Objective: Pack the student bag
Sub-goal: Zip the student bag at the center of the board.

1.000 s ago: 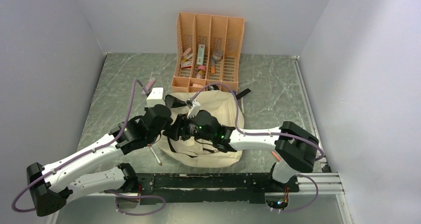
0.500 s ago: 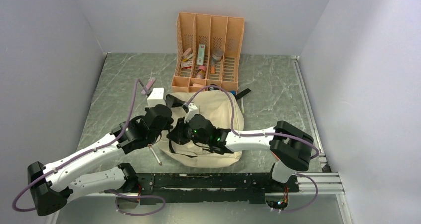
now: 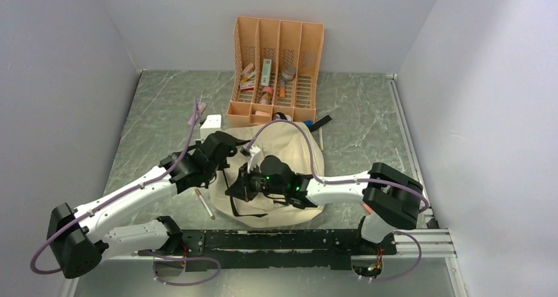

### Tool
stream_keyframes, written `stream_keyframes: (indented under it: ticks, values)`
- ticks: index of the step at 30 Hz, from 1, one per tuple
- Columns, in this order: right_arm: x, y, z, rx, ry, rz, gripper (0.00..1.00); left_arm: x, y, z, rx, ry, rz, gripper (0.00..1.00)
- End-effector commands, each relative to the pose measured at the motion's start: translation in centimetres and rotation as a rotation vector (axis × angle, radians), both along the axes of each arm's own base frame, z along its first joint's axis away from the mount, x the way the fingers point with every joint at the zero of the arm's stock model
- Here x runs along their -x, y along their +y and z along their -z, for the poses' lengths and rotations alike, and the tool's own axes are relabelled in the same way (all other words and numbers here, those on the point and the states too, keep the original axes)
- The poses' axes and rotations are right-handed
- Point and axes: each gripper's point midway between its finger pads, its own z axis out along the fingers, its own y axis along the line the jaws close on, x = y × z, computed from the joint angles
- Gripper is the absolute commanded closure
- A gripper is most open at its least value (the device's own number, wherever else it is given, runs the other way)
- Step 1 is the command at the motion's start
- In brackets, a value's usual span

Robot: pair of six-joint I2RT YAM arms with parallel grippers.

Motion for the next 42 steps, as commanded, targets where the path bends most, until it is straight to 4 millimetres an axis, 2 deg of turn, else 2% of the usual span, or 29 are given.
stream_keyframes:
  ticks: [1, 7, 14, 17, 21, 27, 39, 42]
  values:
    - [4.6, -0.4, -0.7, -0.036, 0.015, -0.233, 1.0, -2.0, 0.1, -4.0, 0.065, -0.103, -0.038, 0.95]
    - [6.4, -1.5, 0.0, -0.019, 0.038, -0.324, 1.0, -2.6, 0.0, -6.6, 0.099, -0.176, -0.008, 0.95]
    - [6.8, -1.9, 0.6, -0.009, 0.062, -0.328, 1.0, -1.7, -1.6, -12.0, 0.222, -0.336, 0.166, 0.95]
    - [7.0, -1.7, 0.7, -0.001, 0.067, -0.346, 1.0, -1.2, -2.0, -13.5, 0.25, -0.377, 0.213, 0.95]
    - [7.6, -1.5, 0.8, -0.005, 0.075, -0.391, 1.0, -1.8, -1.7, -12.9, 0.204, -0.357, 0.187, 0.95]
    - [9.1, -2.2, 0.8, -0.001, 0.068, -0.501, 1.0, -4.1, -0.7, -10.5, 0.066, -0.31, 0.069, 0.95]
    - [12.0, -4.3, 0.7, -0.025, 0.091, -0.652, 1.0, -8.5, -2.7, -10.6, 0.069, -0.356, 0.091, 0.95]
    - [12.3, -4.7, 1.0, -0.016, 0.089, -0.67, 1.0, -9.8, -3.3, -10.0, 0.067, -0.343, 0.113, 0.95]
